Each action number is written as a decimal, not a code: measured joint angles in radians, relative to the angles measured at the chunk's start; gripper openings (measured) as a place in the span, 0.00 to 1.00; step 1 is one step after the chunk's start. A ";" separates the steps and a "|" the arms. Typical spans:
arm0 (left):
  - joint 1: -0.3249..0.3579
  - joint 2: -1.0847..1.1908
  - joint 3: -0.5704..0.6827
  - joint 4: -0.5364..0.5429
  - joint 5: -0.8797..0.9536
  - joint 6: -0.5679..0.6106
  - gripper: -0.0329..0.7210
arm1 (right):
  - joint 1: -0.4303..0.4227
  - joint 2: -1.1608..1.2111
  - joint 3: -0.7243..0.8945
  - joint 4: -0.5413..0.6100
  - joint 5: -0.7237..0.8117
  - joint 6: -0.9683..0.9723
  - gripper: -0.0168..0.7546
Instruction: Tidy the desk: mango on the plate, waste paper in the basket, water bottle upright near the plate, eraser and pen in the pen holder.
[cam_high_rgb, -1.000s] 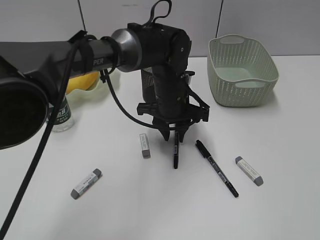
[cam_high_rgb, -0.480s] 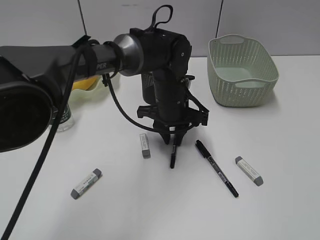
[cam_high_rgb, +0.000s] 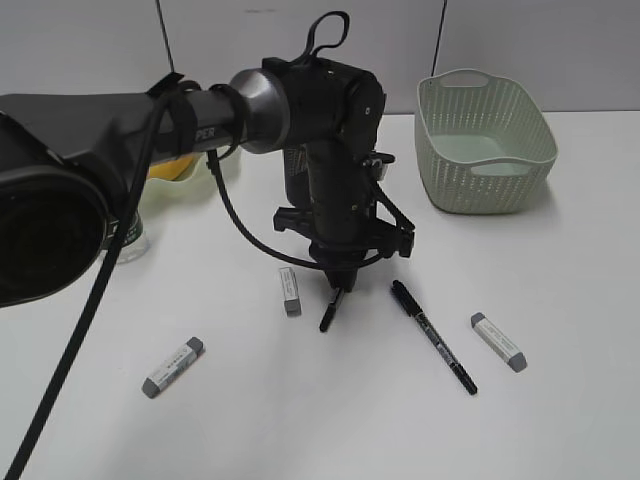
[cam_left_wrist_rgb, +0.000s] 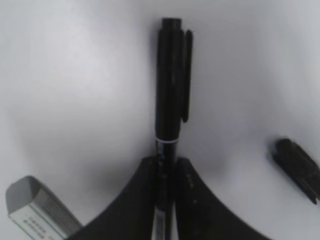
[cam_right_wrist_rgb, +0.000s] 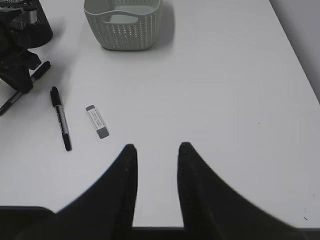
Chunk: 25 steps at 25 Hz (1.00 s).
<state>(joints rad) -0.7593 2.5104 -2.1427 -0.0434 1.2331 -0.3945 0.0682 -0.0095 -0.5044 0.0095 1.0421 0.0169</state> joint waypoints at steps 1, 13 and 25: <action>0.000 0.000 0.000 -0.001 0.001 0.010 0.15 | 0.000 0.000 0.000 0.000 0.000 0.000 0.33; -0.004 -0.116 0.026 -0.060 -0.011 0.044 0.15 | 0.000 0.000 0.000 0.000 0.000 0.000 0.33; -0.002 -0.533 0.440 0.043 -0.160 0.008 0.15 | 0.000 0.000 0.000 0.000 0.000 0.000 0.33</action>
<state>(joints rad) -0.7615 1.9774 -1.7029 0.0000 1.0727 -0.3866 0.0682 -0.0095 -0.5044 0.0095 1.0421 0.0169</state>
